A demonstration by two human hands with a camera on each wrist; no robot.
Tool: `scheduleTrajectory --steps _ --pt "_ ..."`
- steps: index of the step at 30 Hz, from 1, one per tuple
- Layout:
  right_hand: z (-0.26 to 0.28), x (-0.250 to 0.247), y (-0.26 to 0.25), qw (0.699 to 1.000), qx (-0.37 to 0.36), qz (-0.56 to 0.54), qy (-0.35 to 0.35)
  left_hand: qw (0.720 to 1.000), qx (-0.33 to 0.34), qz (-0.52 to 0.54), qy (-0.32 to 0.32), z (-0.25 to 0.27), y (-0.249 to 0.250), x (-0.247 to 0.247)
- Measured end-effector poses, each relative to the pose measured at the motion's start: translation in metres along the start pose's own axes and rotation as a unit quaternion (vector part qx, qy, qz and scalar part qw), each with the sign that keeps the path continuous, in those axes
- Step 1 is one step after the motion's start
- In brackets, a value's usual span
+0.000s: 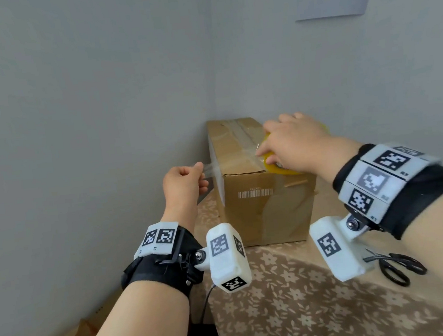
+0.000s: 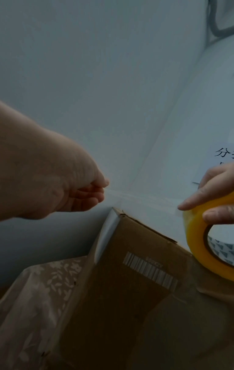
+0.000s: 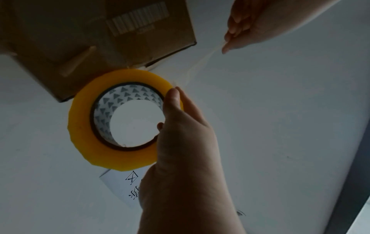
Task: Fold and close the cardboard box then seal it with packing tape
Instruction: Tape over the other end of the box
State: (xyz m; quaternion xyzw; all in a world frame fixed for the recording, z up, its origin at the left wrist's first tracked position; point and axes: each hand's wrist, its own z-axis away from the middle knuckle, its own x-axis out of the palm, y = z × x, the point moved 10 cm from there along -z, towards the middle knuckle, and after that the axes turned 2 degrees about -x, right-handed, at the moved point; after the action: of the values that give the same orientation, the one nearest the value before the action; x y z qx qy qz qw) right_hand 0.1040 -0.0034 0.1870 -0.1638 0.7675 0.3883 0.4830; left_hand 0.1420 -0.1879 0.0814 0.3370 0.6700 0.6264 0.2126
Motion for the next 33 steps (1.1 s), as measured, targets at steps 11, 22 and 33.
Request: scheduleTrajectory --steps 11,22,33 --pt "-0.024 0.008 -0.032 0.988 -0.015 0.137 -0.069 1.0 -0.003 0.0 0.017 -0.006 -0.01 -0.009" --pt "-0.039 0.01 -0.043 0.977 -0.043 0.184 -0.101 0.999 -0.022 0.005 0.025 -0.012 -0.016 -0.01" --pt "-0.053 0.024 -0.054 0.964 -0.074 0.217 -0.133 0.998 -0.059 -0.033 0.011 -0.011 -0.043 -0.008"
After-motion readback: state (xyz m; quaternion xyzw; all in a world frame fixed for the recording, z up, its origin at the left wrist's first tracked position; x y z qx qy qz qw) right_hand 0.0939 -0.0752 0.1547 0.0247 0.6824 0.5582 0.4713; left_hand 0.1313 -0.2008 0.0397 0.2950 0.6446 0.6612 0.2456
